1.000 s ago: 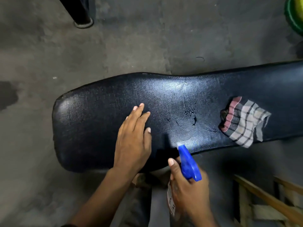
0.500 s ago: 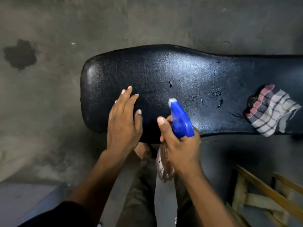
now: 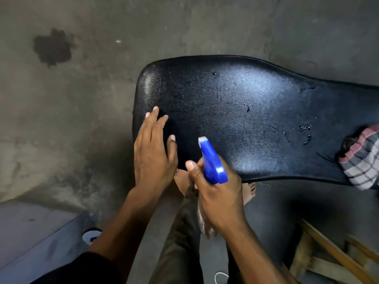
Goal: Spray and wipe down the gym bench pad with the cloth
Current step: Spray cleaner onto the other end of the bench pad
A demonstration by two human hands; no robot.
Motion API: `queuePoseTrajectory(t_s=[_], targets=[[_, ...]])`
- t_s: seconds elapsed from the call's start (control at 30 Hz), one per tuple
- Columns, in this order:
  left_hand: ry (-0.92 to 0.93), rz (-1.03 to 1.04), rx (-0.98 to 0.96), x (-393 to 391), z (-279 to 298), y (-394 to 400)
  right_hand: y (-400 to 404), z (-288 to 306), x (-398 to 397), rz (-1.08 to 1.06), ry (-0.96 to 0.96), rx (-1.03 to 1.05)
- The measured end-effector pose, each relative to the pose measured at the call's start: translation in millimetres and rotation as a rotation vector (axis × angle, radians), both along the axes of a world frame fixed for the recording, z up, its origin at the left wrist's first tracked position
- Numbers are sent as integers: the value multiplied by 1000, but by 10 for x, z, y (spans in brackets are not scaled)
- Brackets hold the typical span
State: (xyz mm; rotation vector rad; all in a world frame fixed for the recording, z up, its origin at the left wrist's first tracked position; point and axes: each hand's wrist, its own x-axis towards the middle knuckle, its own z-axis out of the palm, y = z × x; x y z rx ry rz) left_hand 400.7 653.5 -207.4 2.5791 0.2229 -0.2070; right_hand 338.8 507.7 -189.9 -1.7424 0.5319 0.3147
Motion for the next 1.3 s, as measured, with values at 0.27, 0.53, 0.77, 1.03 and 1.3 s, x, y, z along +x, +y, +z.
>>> queuePoseTrajectory(t_s=[0.27,0.53,0.77,1.03,1.3], targets=[[-12,-5,35,-64,-61,157,-112,-165,-490,39,59,-127],[-16,-115,-49,-44,22,-333,-441,-195,-667,-31,64,-292],[-16,-233,-128,-1,180,-986,-683,4,-469,-152,66,-273],[5,-369,-122,26,203,-1626,-1208,93,-519,-350,1,-144],[0,-534,-116,-81,239,-2391,-2037,267,-688,-608,-118,-98]])
